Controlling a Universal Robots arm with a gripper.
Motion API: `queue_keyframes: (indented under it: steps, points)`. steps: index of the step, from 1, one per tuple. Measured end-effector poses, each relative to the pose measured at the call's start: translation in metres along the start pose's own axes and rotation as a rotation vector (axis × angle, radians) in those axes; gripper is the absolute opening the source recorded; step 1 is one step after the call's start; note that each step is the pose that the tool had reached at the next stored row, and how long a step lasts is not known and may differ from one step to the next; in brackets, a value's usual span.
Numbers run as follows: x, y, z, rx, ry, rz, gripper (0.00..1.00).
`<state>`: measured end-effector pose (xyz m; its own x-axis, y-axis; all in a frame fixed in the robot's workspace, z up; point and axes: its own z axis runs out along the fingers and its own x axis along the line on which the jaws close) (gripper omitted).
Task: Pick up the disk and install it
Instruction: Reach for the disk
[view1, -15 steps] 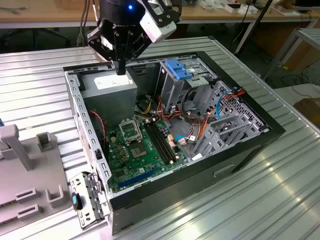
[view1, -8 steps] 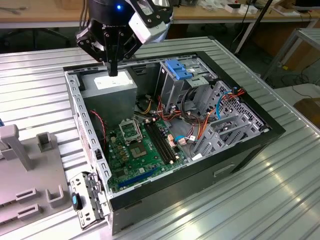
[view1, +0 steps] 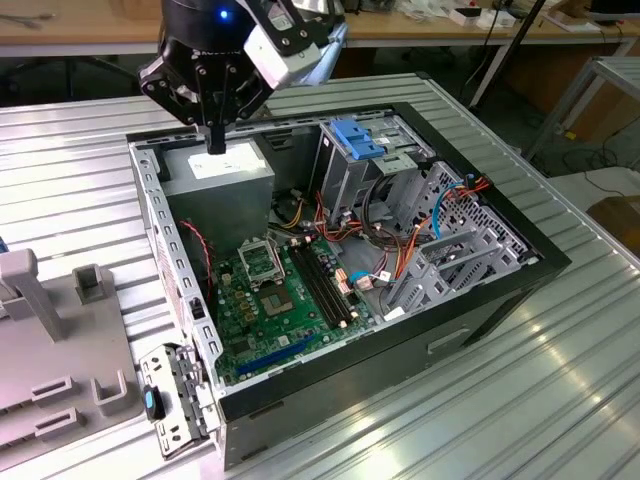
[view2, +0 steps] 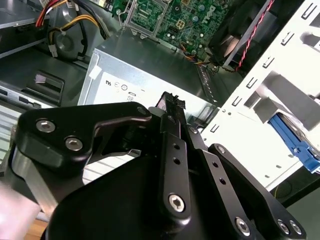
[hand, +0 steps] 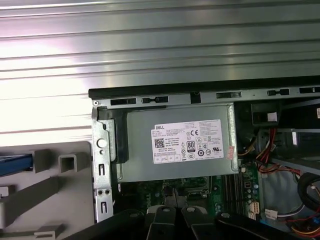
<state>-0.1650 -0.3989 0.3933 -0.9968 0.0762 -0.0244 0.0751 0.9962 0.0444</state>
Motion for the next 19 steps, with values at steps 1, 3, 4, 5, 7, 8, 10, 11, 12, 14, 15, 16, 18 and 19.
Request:
queue_keyframes:
  steps: [1, 3, 4, 5, 7, 8, 10, 11, 12, 14, 15, 16, 18, 19]
  points:
    - [0.0011, -0.0001, 0.0, 0.0, 0.0, 0.0, 0.11]
    - [0.0037, -0.0003, -0.0001, 0.0, -0.0001, 0.0, 0.11]
    - [0.0052, -0.0004, -0.0001, 0.0, 0.0, 0.0, 0.11]
    - [0.007, -0.0005, -0.0002, 0.0001, 0.0, 0.0, 0.11]
    - [0.0091, -0.0007, -0.0003, 0.0, 0.0, 0.0, 0.11]
    - [0.01, -0.0007, -0.0003, 0.0, 0.0, 0.0, 0.11]
    - [0.0144, -0.0011, -0.0004, 0.0, 0.0, 0.0, 0.11]
    - [0.016, -0.0012, -0.0004, 0.0, 0.0, 0.0, 0.11]
    - [0.0192, -0.0014, -0.0005, 0.0001, 0.0, 0.0, 0.11]
    - [0.0213, -0.0016, -0.0006, 0.0, -0.0001, 0.0, 0.11]
    - [0.0234, -0.0018, -0.0006, 0.0, 0.0, 0.0, 0.11]
    - [0.0261, -0.002, -0.0007, 0.0, -0.0001, 0.0, 0.11]
    - [0.0306, -0.0023, -0.0008, 0.0, -0.0001, 0.0, 0.11]
    - [0.0317, -0.0024, -0.0008, 0.0, 0.0, 0.0, 0.11]
